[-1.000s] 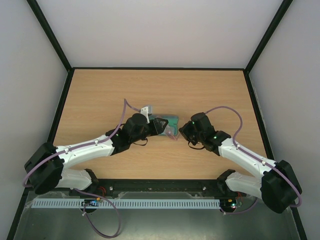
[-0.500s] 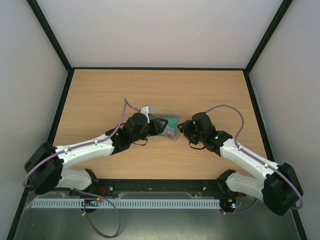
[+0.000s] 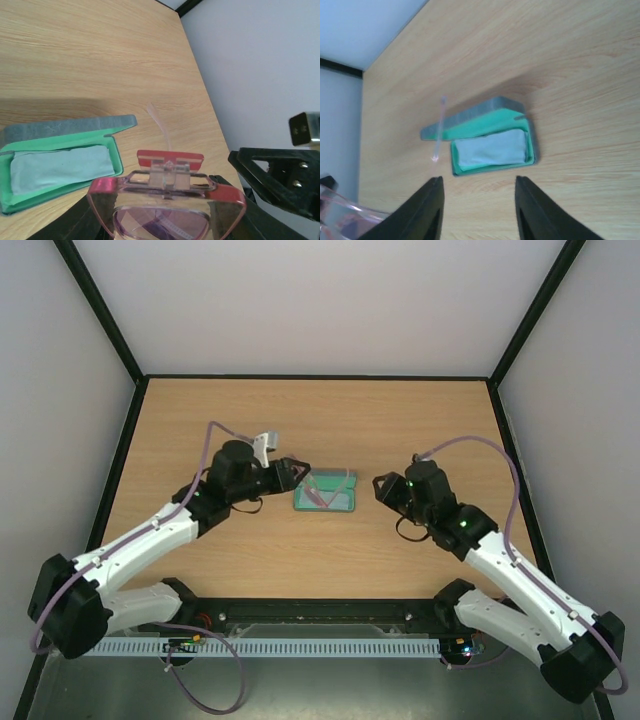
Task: Organize the sunglasses
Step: Fold the sunglasses.
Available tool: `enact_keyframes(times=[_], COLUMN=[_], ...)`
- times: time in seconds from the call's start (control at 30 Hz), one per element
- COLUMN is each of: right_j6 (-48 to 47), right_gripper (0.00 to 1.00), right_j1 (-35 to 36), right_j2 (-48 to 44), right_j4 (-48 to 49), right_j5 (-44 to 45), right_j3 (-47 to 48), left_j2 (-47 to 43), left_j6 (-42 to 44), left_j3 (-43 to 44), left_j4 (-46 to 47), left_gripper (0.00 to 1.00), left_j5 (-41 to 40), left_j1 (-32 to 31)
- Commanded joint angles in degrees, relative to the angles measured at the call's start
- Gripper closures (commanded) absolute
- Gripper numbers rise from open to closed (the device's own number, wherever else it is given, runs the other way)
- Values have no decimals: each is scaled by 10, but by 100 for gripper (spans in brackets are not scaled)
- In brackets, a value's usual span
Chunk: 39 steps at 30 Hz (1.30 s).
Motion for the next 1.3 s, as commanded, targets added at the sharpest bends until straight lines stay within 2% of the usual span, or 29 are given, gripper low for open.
enact_keyframes(times=[0.0, 0.17, 0.33, 0.63, 0.8, 1.1, 1.27], right_j6=[-35, -57, -68, -73, -76, -64, -72], right_gripper=[67, 71, 71, 78, 80, 80, 80], right_j1=[2, 2, 2, 7, 47, 160, 169], right_j2=[-27, 7, 49, 108, 140, 180, 172], right_j4=[-31, 7, 22, 65, 74, 62, 24], right_j5=[-17, -68, -82, -152, -157, -98, -55], right_j3=[-45, -61, -40, -2, 25, 59, 67], left_j2=[-24, -7, 2, 38, 62, 85, 88], left_j6=[62, 69, 53, 37, 25, 26, 27], left_j3=[17, 6, -18, -39, -34, -21, -22], left_j4=[-41, 1, 51, 95, 123, 126, 125], left_gripper=[58, 58, 57, 57, 57, 57, 57], left_j5=[152, 275, 322, 317, 313, 302, 301], left_j1=[41, 48, 46, 30, 15, 10, 8])
